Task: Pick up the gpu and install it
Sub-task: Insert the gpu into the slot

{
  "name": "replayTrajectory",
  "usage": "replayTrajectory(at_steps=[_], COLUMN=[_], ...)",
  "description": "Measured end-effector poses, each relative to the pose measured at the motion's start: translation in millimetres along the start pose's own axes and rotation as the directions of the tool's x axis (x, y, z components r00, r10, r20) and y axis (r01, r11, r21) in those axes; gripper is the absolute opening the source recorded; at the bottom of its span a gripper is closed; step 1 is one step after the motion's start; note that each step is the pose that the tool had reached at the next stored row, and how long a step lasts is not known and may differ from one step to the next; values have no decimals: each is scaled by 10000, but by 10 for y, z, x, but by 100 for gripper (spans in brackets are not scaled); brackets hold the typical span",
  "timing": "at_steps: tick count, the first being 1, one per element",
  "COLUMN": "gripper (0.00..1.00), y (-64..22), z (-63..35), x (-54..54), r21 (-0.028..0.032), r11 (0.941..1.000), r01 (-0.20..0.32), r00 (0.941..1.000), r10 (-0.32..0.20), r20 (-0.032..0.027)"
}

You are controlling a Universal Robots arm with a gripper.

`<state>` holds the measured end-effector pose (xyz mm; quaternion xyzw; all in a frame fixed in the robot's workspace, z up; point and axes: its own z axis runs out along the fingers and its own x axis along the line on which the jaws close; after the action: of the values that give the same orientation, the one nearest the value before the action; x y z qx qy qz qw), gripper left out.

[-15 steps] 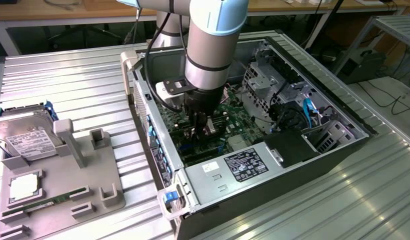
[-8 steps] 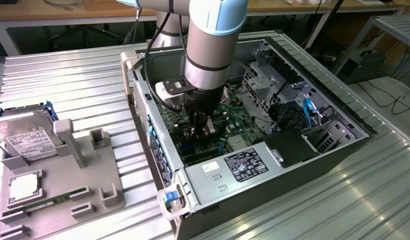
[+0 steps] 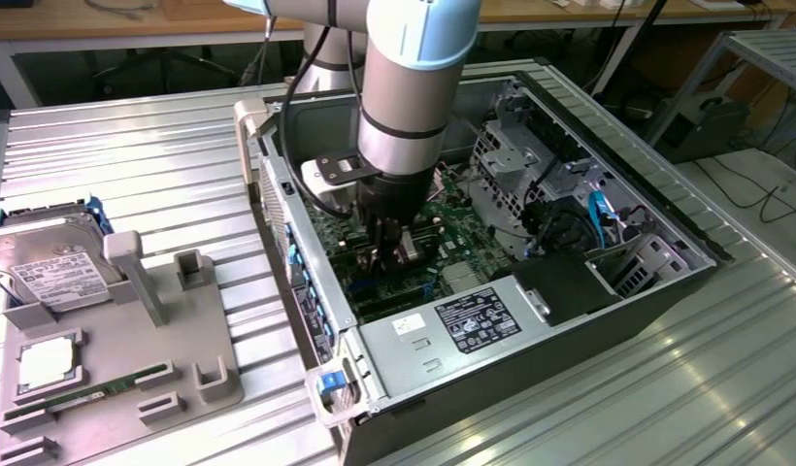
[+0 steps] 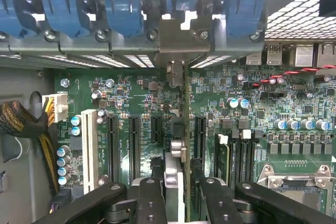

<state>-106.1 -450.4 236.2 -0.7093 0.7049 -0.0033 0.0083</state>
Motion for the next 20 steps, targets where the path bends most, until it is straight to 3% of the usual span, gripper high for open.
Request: replayTrajectory(at_steps=[4, 20], gripper=[30, 30], y=[1, 1], z=[40, 41], x=[0, 0], r21=[1, 4], r11=[10000, 10000], r01=[0, 1], r00=[10000, 10000], r10=[0, -1], r20=[4, 7])
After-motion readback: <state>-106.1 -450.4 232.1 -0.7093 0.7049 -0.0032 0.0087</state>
